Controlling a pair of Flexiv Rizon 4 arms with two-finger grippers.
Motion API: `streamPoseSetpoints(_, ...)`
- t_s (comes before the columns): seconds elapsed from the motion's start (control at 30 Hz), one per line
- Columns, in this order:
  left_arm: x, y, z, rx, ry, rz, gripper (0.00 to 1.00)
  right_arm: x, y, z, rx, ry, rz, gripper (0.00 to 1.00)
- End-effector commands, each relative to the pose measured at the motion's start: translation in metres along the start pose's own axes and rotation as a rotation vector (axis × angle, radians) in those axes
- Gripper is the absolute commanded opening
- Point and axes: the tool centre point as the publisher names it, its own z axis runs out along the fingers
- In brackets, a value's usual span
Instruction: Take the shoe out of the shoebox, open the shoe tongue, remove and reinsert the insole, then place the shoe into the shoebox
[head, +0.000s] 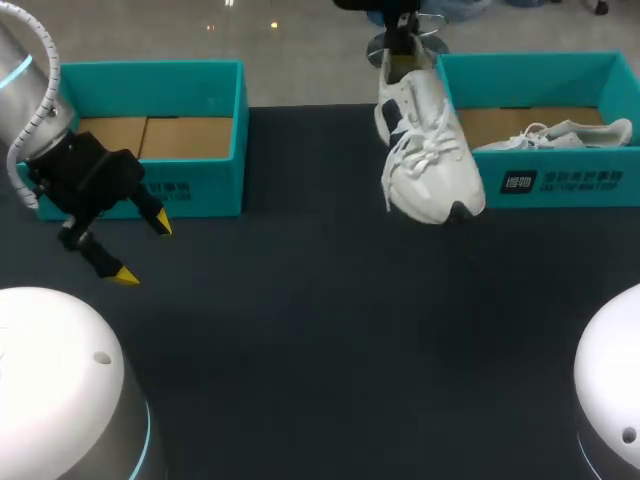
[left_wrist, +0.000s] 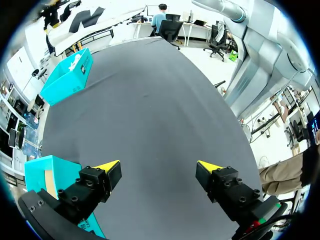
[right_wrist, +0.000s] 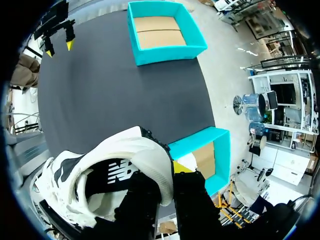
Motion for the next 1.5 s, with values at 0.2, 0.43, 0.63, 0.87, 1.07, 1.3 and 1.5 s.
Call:
streamPoseSetpoints(0.2,0.000,0.000,0.000,-0.002,0.001,0.000,1.00,-0.154,-0.096,0.058,0.014,-0.009,0.045,0.00)
streamPoseSetpoints(0.43,0.000,0.000,0.000,-0.002,0.001,0.000,1.00,-0.198,-0.122,0.080,0.051,0.014,0.072,0.00)
streamPoseSetpoints(0.63,0.000,0.000,0.000,-0.002,0.001,0.000,1.00,-0.198,-0.122,0.080,0.051,0.014,0.072,0.00)
streamPoseSetpoints(0.87,0.000,0.000,0.000,-0.002,0.001,0.000,1.00,-0.198,-0.122,0.080,0.051,0.014,0.072,0.00)
streamPoseSetpoints(1.07,0.000,0.000,0.000,-0.002,0.001,0.000,1.00,-0.219,-0.147,0.111,0.018,0.024,0.160,0.00)
streamPoseSetpoints(1.3,0.000,0.000,0.000,-0.002,0.001,0.000,1.00,-0.271,-0.184,0.140,0.070,-0.003,0.228,0.00)
streamPoseSetpoints(1.5,0.000,0.000,0.000,-0.002,0.001,0.000,1.00,-0.306,-0.211,0.163,0.107,0.010,0.262,0.00)
